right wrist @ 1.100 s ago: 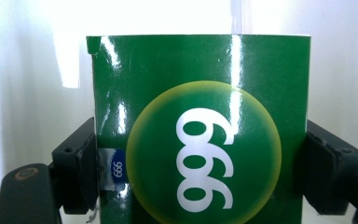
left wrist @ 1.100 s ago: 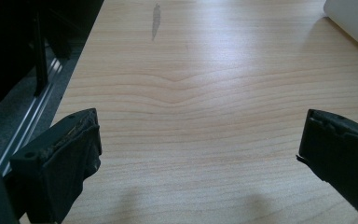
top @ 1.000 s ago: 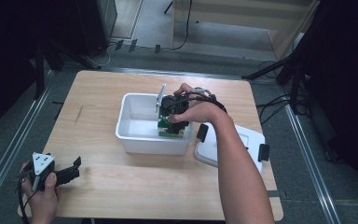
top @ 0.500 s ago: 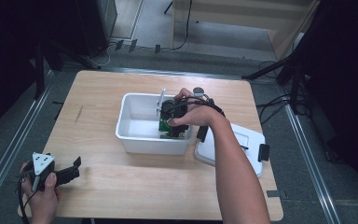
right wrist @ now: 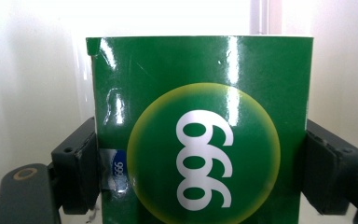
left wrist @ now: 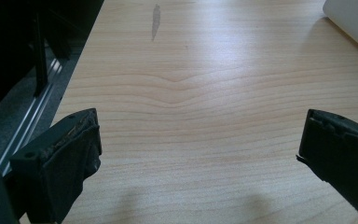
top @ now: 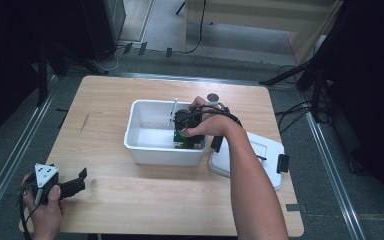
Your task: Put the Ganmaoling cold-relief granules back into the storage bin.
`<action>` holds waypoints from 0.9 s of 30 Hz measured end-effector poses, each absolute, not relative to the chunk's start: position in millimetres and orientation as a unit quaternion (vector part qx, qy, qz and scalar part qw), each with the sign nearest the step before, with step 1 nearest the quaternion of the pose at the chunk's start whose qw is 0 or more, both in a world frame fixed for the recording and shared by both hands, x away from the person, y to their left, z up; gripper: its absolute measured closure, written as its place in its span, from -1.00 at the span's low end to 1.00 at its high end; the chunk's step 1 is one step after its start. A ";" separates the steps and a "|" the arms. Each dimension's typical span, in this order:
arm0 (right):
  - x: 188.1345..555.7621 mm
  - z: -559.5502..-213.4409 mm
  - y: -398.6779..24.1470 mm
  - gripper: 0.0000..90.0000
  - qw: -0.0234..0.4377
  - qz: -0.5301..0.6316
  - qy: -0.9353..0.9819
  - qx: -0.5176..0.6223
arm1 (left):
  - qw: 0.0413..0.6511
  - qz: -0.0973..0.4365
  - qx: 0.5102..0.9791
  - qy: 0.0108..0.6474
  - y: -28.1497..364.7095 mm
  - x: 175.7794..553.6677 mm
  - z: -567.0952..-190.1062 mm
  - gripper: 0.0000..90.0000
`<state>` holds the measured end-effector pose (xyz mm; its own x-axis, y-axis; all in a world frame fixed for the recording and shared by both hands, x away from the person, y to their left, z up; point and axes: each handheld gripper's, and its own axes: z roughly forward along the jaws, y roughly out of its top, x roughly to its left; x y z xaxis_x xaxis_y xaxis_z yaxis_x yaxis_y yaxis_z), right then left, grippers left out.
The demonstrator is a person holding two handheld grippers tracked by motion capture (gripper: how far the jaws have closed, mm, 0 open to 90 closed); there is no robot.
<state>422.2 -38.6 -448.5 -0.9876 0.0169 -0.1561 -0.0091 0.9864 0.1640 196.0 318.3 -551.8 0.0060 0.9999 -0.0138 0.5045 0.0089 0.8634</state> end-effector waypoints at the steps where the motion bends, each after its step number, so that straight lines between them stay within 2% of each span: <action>1: 422.1 -449.3 -38.5 -0.67 0.078 0.079 0.994 0.005 | 0.357 0.347 0.613 0.614 318.3 195.9 -551.7 -1.00; 27: 423.0 -455.4 -35.3 -0.68 0.085 0.052 0.995 0.006 | 0.357 0.346 0.615 0.612 318.9 195.1 -551.5 -1.00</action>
<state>423.0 -35.3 -455.4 -0.9856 0.0217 -0.1676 0.0040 0.9944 0.1052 195.1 318.9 -551.5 0.0127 0.9999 -0.0115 0.5052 0.0035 0.8630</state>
